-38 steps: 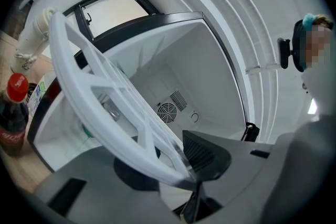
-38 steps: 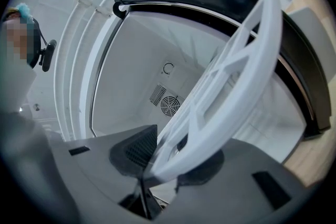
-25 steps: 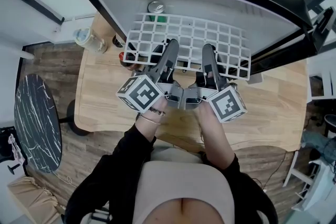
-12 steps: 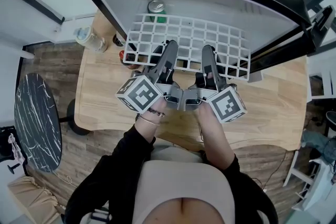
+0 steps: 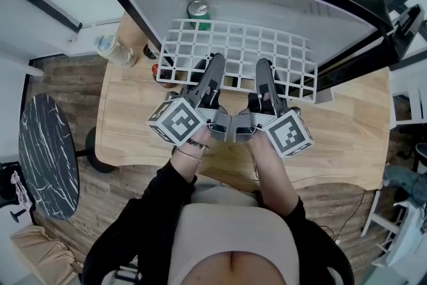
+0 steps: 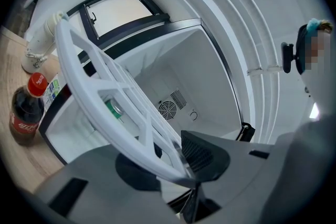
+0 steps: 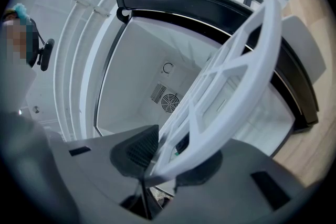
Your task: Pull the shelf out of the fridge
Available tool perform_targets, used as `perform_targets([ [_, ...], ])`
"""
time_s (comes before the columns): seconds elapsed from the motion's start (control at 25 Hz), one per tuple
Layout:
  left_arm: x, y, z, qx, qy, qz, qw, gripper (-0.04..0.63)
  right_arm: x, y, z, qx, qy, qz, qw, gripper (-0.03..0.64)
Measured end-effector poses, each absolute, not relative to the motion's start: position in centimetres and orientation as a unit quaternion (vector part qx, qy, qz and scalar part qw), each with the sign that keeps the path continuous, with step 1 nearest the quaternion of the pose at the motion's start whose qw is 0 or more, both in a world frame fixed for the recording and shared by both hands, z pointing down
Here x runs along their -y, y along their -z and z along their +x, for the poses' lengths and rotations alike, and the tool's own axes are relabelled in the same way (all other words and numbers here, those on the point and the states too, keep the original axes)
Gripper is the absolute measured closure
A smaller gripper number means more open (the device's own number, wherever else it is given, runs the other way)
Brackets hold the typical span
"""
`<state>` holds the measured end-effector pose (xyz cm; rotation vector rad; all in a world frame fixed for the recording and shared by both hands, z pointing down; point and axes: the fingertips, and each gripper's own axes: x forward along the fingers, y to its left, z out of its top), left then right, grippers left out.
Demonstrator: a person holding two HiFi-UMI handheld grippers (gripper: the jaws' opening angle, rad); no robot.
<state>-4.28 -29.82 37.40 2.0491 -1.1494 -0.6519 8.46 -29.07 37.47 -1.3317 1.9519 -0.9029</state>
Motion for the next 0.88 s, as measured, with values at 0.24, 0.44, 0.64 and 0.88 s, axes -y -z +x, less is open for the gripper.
perform_targets([
  [0.24, 29.4, -37.4, -4.3, 0.441, 0.248, 0.791, 0.345, 0.476, 28.8, -37.1, 8.3, -0.742, 0.334, -0.497, 0.302, 0.497],
  [0.44, 29.2, -37.5, -4.3, 0.44, 0.246, 0.79, 0.348, 0.477, 28.6, -37.2, 8.3, -0.741, 0.336, -0.498, 0.3, 0.499],
  [0.64, 28.8, -37.5, -4.3, 0.439, 0.245, 0.791, 0.35, 0.479, 28.2, -37.2, 8.3, -0.741, 0.337, -0.498, 0.299, 0.5],
  [0.88, 28.4, -37.6, -4.3, 0.438, 0.244, 0.79, 0.354, 0.482, 27.8, -37.6, 8.5, -0.734, 0.345, -0.505, 0.295, 0.502],
])
